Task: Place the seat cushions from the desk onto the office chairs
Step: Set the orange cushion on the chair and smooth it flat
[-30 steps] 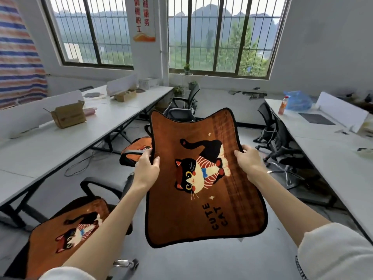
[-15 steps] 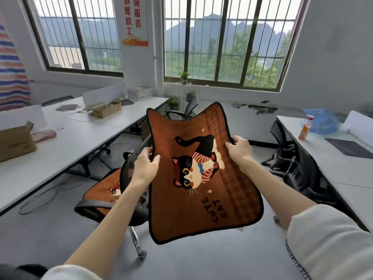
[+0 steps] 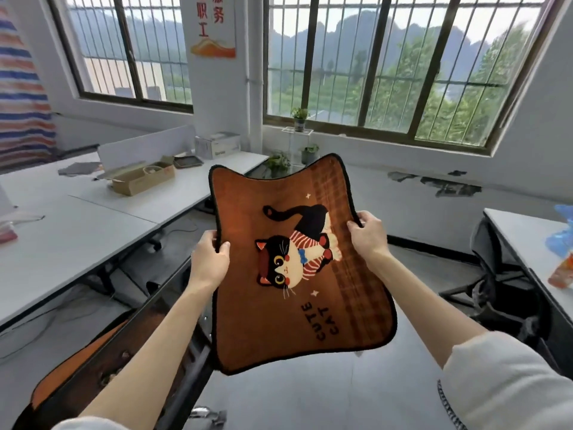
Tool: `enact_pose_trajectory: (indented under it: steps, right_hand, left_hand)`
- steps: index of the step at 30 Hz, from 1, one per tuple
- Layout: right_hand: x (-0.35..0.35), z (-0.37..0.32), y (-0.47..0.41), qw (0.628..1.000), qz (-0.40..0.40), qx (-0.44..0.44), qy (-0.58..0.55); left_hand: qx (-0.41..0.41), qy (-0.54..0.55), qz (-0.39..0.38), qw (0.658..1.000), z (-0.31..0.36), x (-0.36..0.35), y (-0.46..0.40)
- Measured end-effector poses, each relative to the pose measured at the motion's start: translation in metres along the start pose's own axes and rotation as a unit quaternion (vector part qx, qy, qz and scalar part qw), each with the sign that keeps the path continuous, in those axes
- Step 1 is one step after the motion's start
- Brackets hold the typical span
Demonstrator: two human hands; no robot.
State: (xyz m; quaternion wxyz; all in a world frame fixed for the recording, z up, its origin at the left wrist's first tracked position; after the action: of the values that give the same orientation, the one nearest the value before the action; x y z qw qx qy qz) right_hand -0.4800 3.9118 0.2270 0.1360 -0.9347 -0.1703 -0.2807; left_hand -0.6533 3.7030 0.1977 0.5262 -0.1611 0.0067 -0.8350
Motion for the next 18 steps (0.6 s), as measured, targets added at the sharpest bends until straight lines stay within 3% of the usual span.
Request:
enact_pose_trajectory:
  steps: [7,18]
  right_hand:
    - [-0.062,-0.01,-0.181,0.997,-0.049,0.049,0.019]
    - [-0.208,-0.011,-0.477,0.996,-0.078,0.018,-0.024]
  left_hand:
    - [0.011,-0.032,0.04,0.999,-0.003,-0.077,-0.15]
    - [0.068,-0.001,0.099,0.993,-0.072,-0.165,-0.438]
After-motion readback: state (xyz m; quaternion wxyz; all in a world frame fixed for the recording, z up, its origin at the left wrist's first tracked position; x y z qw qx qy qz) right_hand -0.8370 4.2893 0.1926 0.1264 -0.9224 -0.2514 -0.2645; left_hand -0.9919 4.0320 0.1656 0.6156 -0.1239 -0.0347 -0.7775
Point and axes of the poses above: each hand's wrist, its own y-axis away from the middle knuckle, its own x-axis out of the back of the hand, z = x × y, the point moved 1 cm from there along -y, towards the middle knuckle, and after that the axes turned 8 degrees about y, right-handed, at the moved point
